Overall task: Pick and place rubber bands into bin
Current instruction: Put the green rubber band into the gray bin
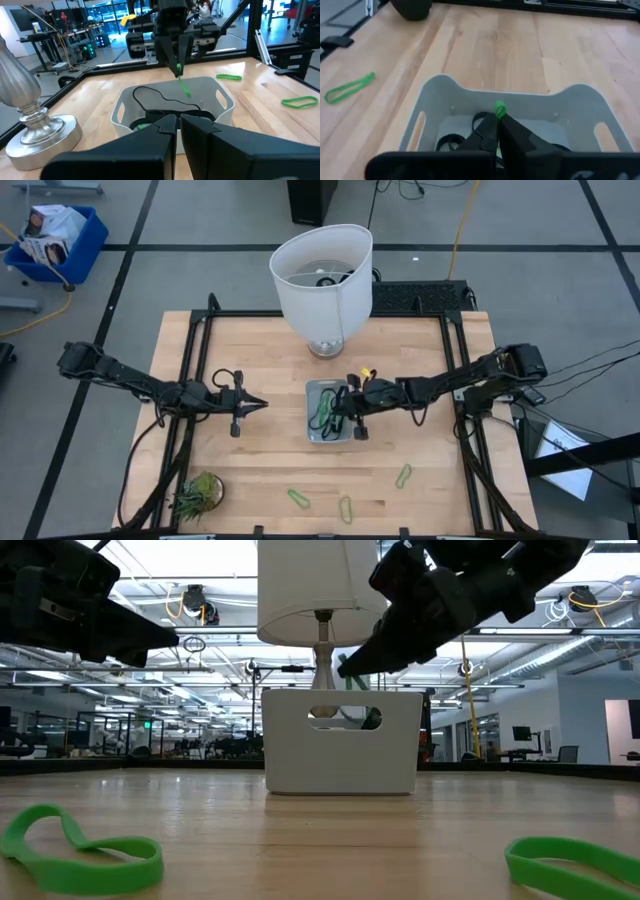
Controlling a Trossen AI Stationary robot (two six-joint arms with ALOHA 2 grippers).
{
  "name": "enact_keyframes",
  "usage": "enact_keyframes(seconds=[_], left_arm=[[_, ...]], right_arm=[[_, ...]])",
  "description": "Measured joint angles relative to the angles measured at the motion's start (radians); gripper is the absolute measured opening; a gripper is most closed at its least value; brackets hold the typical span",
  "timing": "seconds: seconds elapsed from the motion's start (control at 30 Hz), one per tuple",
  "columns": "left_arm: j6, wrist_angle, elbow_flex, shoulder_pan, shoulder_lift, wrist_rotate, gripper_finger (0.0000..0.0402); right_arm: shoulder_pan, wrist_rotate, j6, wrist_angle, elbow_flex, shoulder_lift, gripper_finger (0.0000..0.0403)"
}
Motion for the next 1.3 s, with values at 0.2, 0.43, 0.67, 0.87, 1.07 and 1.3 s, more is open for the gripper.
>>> enact_keyframes(seconds=[0.2, 0.43, 0.67, 0.87, 1.07, 1.3], left_arm=[[0.000, 0.000, 0.000, 0.000, 0.000, 0.000, 0.0033], [-0.003, 0.010, 0.000, 0.000, 0.000, 0.000, 0.0033], [-0.003, 0.008, 0.000, 0.000, 0.000, 0.000, 0.0033], [-0.003, 0.006, 0.000, 0.000, 0.000, 0.000, 0.0033], [-0.001, -0.009, 0.000, 0.000, 0.000, 0.000, 0.0033], [-0.004, -0.018, 0.000, 0.000, 0.000, 0.000, 0.0033]], right_arm=[[-0.003, 0.000, 0.042, 0.000, 0.000, -0.001, 0.0060], [-0.003, -0.003, 0.075, -0.018, 0.000, -0.001, 0.0186], [0.006, -0.025, 0.116, -0.029, 0.000, 0.000, 0.0256], [0.025, 0.032, 0.038, -0.019, 0.000, -0.012, 0.0258], [0.089, 0.062, -0.032, -0.052, 0.000, -0.090, 0.0236], [0.150, 0.131, -0.053, -0.242, 0.000, -0.269, 0.0178]])
